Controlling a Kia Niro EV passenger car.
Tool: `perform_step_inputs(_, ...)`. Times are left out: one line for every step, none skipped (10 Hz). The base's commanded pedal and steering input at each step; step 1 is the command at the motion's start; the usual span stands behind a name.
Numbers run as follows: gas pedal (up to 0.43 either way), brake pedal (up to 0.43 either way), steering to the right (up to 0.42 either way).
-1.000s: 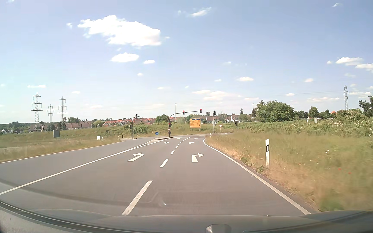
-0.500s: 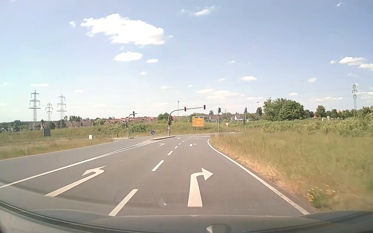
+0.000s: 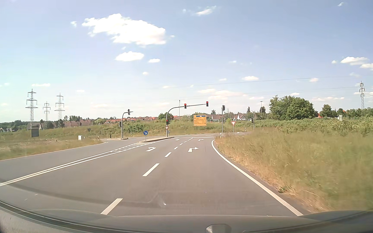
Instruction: Follow the waypoints while adhering to traffic rules and regulations
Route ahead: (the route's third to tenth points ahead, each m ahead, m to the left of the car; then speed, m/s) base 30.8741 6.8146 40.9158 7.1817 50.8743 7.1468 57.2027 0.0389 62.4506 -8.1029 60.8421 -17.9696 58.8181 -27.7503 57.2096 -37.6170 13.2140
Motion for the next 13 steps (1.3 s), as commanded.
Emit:
perform_step_inputs(0.0,0.323,-0.005)
perform_step_inputs(0.0,0.329,-0.004)
perform_step_inputs(0.0,0.329,-0.004)
perform_step_inputs(0.0,0.329,-0.003)
perform_step_inputs(0.0,0.335,-0.003)
perform_step_inputs(0.0,0.341,-0.002)
perform_step_inputs(0.0,0.341,-0.002)
perform_step_inputs(0.0,0.341,-0.002)
perform_step_inputs(0.0,0.348,-0.001)
perform_step_inputs(0.0,0.348,-0.001)
perform_step_inputs(0.0,0.348,-0.001)
perform_step_inputs(0.0,0.348,-0.001)
perform_step_inputs(0.0,0.354,-0.001)
